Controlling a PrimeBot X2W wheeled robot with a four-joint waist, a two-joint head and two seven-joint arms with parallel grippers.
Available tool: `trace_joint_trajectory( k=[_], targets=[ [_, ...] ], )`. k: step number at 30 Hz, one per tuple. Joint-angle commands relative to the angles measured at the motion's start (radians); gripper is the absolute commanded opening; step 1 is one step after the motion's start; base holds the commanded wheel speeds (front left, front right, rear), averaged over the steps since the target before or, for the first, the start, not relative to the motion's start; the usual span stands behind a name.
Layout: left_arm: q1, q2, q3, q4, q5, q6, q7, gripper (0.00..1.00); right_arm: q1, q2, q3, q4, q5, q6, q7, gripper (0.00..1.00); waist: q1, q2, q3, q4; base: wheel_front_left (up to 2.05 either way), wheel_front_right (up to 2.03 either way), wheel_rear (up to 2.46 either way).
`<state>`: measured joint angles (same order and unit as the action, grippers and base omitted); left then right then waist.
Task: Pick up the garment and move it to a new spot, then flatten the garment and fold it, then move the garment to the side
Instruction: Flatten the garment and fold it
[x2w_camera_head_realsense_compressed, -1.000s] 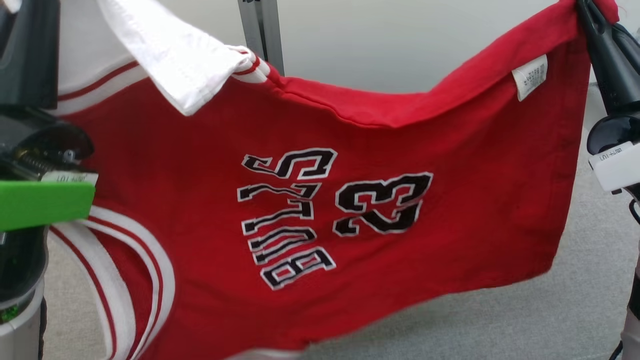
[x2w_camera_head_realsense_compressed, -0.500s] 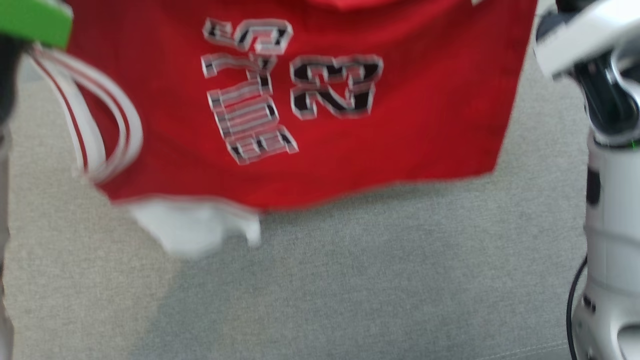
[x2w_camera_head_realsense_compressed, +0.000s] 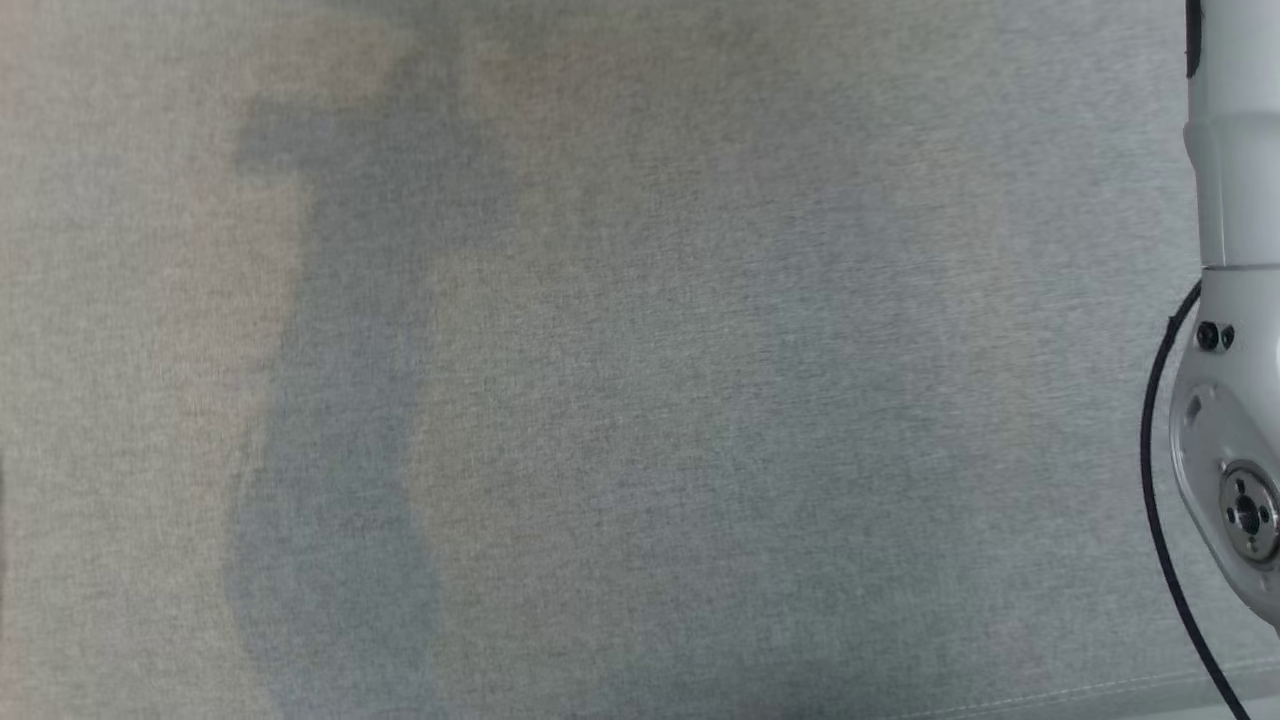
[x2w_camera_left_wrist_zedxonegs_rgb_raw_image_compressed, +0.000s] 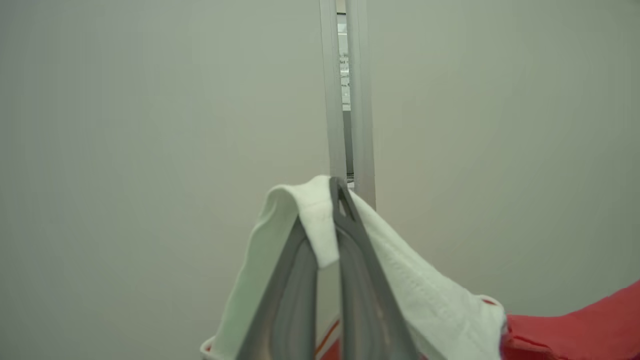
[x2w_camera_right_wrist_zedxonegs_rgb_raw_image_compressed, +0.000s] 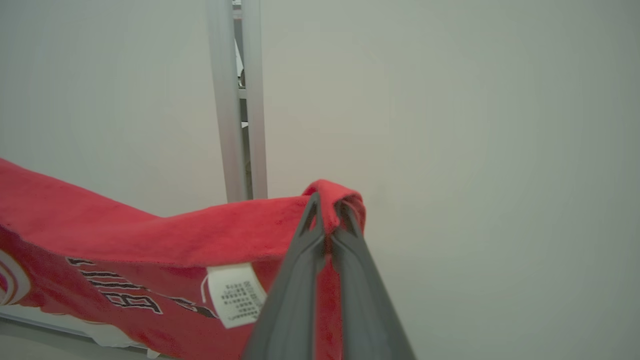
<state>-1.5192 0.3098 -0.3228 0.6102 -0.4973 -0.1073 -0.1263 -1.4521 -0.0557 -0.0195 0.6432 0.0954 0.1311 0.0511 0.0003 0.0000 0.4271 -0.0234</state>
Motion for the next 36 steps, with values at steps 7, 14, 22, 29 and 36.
trace_joint_trajectory(
  k=[7,14,22,29,36],
  targets=[
    [0.059,-0.033,-0.023,0.132,-0.061,-0.022,-0.100,0.00,0.024,0.003,-0.020,0.222,-0.024,-0.001,-0.122,0.00,-0.0003,0.0000,0.155,0.074,0.00,0.00,0.00],
    [0.212,0.000,-0.091,0.053,-0.178,-0.025,-0.135,0.00,0.086,0.003,0.057,0.332,0.041,-0.001,-0.231,0.00,-0.0003,0.0000,0.178,0.064,0.00,0.00,0.00],
    [0.433,0.068,-0.058,-0.182,-0.264,-0.025,-0.139,0.00,0.170,0.002,0.134,0.305,0.141,-0.001,-0.287,0.00,-0.0003,0.0000,0.134,0.038,0.00,0.00,0.00],
    [0.697,0.067,0.018,-0.365,-0.267,-0.025,-0.139,0.00,0.332,-0.024,0.175,0.196,0.257,-0.001,-0.304,0.00,-0.0003,0.0000,0.022,0.027,0.00,0.00,0.00],
    [1.005,0.042,0.084,-0.537,-0.271,0.005,-0.139,0.00,0.584,-0.043,0.212,0.026,0.352,-0.001,-0.281,0.00,-0.0003,0.0000,-0.121,0.020,0.00,0.00,0.00]
  ],
)
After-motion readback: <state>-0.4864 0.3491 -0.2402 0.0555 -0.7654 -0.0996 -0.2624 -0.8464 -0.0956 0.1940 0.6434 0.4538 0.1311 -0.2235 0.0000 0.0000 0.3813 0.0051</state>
